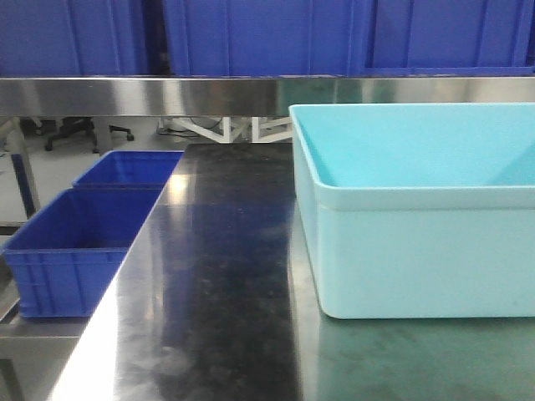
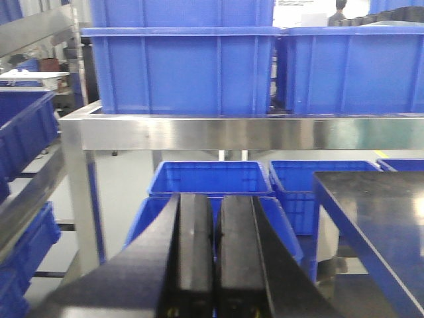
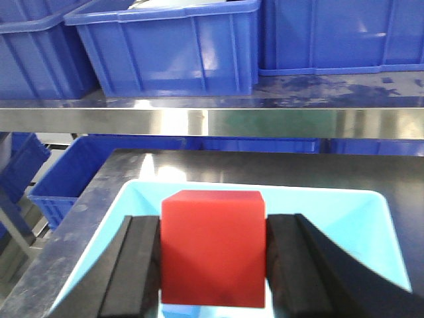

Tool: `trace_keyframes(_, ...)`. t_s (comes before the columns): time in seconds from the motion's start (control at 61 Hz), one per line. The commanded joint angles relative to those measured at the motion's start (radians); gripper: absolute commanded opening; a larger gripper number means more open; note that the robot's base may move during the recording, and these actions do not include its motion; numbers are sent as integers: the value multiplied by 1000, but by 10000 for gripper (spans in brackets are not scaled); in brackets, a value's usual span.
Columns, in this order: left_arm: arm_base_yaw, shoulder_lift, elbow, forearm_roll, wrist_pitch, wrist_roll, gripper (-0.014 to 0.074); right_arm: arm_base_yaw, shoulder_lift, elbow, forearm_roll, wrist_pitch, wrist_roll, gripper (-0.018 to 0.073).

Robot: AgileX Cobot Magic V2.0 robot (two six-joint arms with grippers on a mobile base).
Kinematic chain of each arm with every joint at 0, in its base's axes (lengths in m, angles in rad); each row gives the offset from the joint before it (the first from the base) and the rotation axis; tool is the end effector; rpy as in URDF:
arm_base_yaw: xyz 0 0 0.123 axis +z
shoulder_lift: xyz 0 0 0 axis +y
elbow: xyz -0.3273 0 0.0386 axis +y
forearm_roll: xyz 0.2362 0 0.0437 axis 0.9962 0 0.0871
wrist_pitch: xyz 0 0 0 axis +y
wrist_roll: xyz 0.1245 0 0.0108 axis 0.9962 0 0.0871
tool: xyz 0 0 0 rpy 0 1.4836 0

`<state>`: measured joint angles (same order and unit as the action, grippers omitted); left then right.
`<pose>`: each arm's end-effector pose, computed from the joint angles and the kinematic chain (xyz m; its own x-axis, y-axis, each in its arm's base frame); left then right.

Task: Pick red cube and place on left shelf
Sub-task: 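Drive the base away from the table, turning toward the aisle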

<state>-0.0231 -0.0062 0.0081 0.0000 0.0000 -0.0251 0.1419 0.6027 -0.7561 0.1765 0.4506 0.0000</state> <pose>0.0333 -0.0008 0.2134 0.0846 -0.0271 -0.9961 0.0252 0.9994 -0.0250 0.0986 0.0238 0.3943 -0.2320 0.1265 -0.9644 -0.1806 0.9687 0.1705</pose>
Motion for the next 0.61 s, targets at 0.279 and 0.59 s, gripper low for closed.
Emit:
trace_keyframes(0.279,2,-14,25,0,-86,0,102,-1,0,-27,8,-98,-6,56)
trace_keyframes(0.59,2,-14,25,0,-86,0,102,-1,0,-27,8,-98,-6,56)
